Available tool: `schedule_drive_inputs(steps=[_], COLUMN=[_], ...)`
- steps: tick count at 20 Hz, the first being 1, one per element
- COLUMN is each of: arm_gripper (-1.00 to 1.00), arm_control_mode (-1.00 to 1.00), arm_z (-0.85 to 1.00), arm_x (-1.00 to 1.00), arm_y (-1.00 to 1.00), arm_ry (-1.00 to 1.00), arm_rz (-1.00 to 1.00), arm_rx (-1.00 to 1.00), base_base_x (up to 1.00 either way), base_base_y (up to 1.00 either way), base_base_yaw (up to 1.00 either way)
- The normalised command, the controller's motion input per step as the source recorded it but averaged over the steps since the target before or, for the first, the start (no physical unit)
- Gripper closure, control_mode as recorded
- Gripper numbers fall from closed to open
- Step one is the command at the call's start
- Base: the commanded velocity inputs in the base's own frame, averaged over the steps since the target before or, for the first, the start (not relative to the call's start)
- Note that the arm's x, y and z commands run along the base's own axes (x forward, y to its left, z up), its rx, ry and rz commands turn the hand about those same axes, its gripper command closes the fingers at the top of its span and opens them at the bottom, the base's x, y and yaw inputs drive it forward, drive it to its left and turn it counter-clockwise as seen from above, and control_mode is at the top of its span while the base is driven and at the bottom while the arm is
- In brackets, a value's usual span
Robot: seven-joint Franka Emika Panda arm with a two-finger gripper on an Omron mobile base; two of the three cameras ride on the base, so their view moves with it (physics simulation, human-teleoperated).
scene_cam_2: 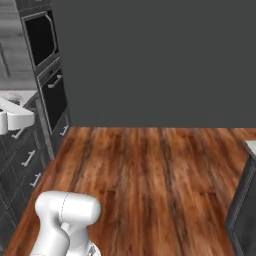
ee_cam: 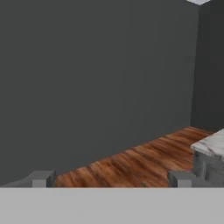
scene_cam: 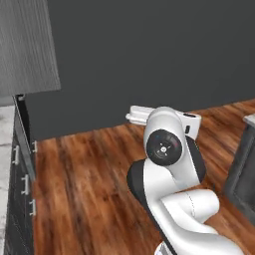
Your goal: Pick the candle and candle from the dining table and place them in the open cabinet. Close the cabinet after placing the objects.
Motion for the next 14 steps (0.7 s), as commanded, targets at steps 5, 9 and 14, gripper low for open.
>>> schedule_drive_inputs(steps=[5, 9, 14], arm_gripper=[-1.00, -1.00, -1.00], arm_control_mode=[1.00, 1.00, 1.00], arm_z=[0.00, 0.00, 0.00], arm_x=[0.00, 0.00, 0.00], arm_y=[0.00, 0.00, 0.00], arm_ry=[0.00, 0.00, 0.00], arm_rz=[0.00, 0.00, 0.00], arm_rx=[0.00, 0.00, 0.00], base_base_x=[-0.03, 0.00, 0.00], base_base_y=[-0.02, -0.09, -0.02], base_base_yaw=[-0.56, -0.53, -0.53])
